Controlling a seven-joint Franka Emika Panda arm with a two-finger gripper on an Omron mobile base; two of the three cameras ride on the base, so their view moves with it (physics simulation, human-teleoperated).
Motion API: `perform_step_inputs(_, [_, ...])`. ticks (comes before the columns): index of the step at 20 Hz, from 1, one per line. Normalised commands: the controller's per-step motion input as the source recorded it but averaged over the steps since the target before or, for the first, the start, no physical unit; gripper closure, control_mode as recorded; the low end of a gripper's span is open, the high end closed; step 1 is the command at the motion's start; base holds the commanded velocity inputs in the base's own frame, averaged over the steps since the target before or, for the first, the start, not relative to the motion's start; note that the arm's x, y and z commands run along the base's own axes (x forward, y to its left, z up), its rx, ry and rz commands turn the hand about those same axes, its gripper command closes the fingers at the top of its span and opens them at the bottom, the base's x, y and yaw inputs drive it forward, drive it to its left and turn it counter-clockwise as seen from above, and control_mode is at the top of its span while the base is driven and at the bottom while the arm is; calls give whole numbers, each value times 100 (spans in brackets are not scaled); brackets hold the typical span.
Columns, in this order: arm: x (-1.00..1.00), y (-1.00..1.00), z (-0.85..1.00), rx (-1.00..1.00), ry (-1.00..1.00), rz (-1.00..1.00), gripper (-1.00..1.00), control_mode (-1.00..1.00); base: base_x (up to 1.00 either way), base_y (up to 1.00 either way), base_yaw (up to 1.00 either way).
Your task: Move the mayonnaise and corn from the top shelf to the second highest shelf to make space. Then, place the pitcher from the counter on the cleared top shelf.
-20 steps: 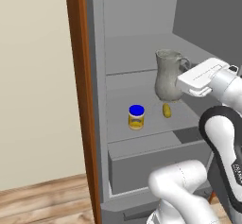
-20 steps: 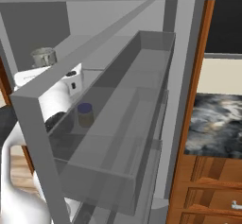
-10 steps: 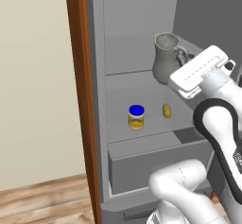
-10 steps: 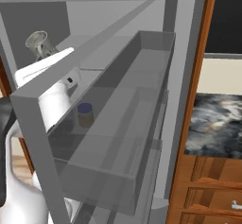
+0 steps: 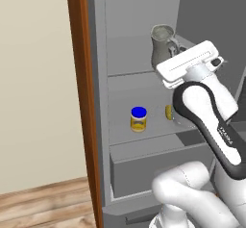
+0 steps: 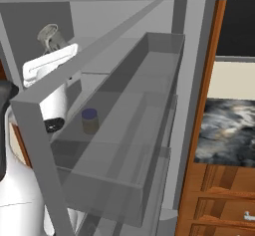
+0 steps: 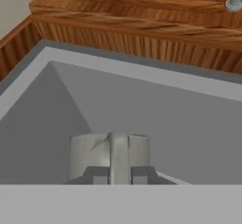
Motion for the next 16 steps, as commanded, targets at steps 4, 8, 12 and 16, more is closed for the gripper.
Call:
perform_step_inputs(4, [31,-3,3,7,0,-8,100,-100,0,0,0])
perform_step_inputs(8, [31,-14,0,13,7,-10,100,-100,0,0,0])
perform_step_inputs(12, [48,-38,0,15,12,-5,100,-100,0,0,0])
perform_step_inputs(16, [54,-41,-7,10,11,0,100,-100,0,0,0])
